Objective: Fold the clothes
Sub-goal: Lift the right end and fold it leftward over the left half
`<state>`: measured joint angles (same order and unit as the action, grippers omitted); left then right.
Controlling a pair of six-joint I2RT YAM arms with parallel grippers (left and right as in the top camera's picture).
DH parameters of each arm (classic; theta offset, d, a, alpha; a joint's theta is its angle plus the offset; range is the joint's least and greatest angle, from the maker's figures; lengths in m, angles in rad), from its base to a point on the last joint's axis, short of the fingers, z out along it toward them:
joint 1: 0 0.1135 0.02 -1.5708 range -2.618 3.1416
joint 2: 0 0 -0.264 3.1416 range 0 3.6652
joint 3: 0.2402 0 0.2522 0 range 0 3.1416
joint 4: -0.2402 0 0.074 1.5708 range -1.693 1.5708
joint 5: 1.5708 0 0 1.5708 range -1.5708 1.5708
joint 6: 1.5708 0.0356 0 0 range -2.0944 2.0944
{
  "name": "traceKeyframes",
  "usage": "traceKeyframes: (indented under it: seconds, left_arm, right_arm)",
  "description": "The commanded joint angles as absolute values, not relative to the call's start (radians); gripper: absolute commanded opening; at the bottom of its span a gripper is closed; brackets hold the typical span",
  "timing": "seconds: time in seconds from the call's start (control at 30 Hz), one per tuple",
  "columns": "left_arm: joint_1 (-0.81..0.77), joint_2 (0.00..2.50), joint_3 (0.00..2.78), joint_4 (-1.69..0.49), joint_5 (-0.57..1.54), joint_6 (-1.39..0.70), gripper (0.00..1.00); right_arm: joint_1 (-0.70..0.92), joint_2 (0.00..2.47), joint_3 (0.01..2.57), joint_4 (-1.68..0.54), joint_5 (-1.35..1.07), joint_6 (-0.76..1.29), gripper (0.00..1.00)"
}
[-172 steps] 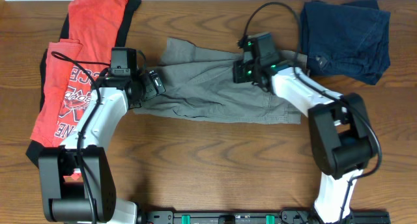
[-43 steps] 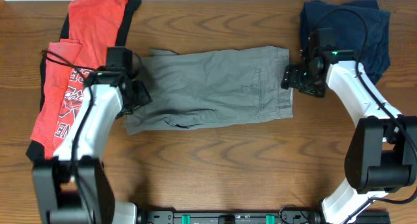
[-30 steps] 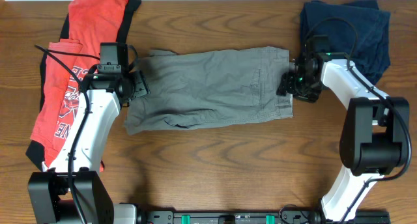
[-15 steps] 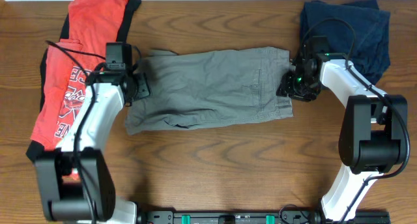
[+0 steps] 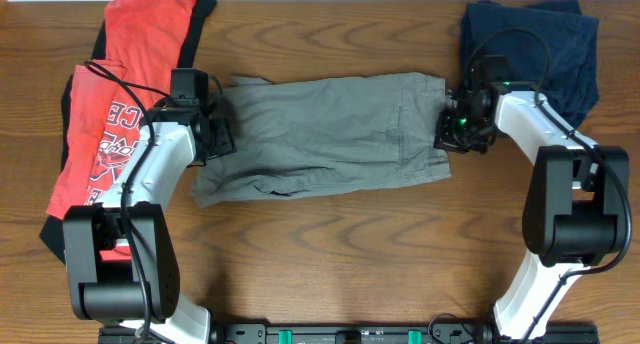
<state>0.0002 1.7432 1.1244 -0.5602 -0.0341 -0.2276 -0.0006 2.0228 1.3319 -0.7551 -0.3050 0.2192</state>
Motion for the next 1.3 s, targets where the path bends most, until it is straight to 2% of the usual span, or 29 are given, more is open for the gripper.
traceKeyframes:
  seconds: [0.0,0.2,0.47,0.57,0.67,0.8,0.97,1.27]
  left_arm:
    - [0.007,1.745,1.116,-0.555,-0.052,-0.222,0.70]
    - [0.007,1.745,1.116,-0.548,0.011,-0.221,0.70]
    - [0.007,1.745,1.116,-0.513,0.186,-0.221,0.66]
    - [0.007,1.745,1.116,-0.508,0.264,-0.221,0.54]
    - [0.002,1.745,1.116,-0.509,0.287,-0.221,0.33]
    - [0.001,1.745,1.112,-0.513,0.288,-0.222,0.13]
    - [0.001,1.745,1.089,-0.512,0.294,-0.223,0.06]
    - [0.002,1.745,1.015,-0.411,0.447,-0.221,0.06]
  right_arm:
    - [-0.064,2.037,1.354,-0.787,-0.319,0.173,0.01]
    - [-0.149,1.992,1.487,-0.976,-0.324,0.047,0.01]
    - [-0.129,1.986,1.700,-1.184,-0.358,-0.035,0.01]
    - [-0.099,1.986,1.793,-1.247,-0.374,-0.046,0.01]
    - [-0.047,1.986,1.886,-1.293,-0.374,-0.046,0.01]
    - [0.042,1.986,1.990,-1.315,-0.374,-0.038,0.01]
    - [0.152,1.986,2.072,-1.301,-0.370,-0.015,0.01]
    - [0.223,1.986,2.080,-1.234,-0.379,0.048,0.01]
